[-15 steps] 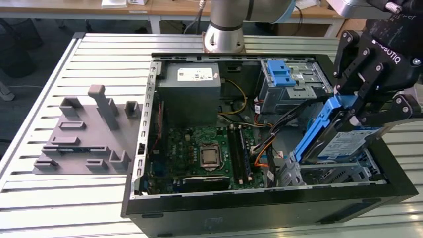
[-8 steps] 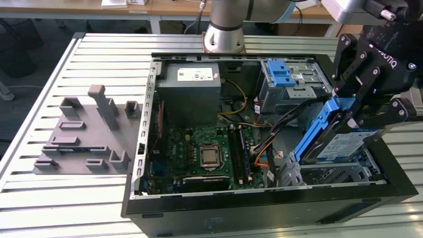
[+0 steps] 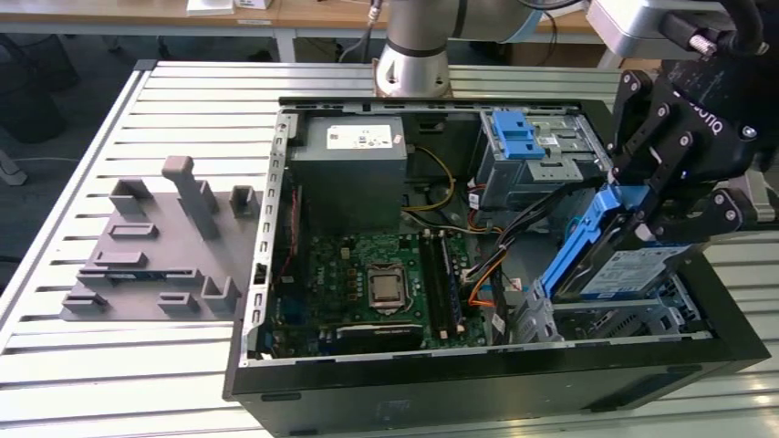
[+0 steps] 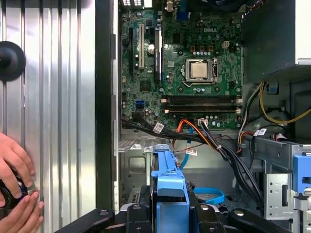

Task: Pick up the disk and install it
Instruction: 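Insert the disk into the insertion slot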

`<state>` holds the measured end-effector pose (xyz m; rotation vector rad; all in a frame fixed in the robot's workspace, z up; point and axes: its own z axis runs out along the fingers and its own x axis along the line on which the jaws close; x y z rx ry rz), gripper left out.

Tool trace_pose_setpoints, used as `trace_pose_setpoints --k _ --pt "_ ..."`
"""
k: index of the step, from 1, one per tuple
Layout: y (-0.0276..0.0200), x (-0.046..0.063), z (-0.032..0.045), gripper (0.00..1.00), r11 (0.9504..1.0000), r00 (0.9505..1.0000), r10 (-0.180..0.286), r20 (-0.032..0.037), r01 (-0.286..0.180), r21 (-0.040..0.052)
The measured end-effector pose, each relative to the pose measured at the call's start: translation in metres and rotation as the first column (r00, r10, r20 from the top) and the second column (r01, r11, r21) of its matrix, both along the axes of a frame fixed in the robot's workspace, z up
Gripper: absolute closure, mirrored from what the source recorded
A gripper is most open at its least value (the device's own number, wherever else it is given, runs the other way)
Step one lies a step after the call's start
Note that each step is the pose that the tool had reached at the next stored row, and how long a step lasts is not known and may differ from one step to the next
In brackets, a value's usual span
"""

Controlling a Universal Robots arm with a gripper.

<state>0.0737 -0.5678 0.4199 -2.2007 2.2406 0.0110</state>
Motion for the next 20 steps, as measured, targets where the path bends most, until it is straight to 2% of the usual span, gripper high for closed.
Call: trace_pose_setpoints --k 20 --pt "0.0000 0.000 -0.0131 0.64 1.0000 1.0000 0.000 0.0000 0.000 0.0000"
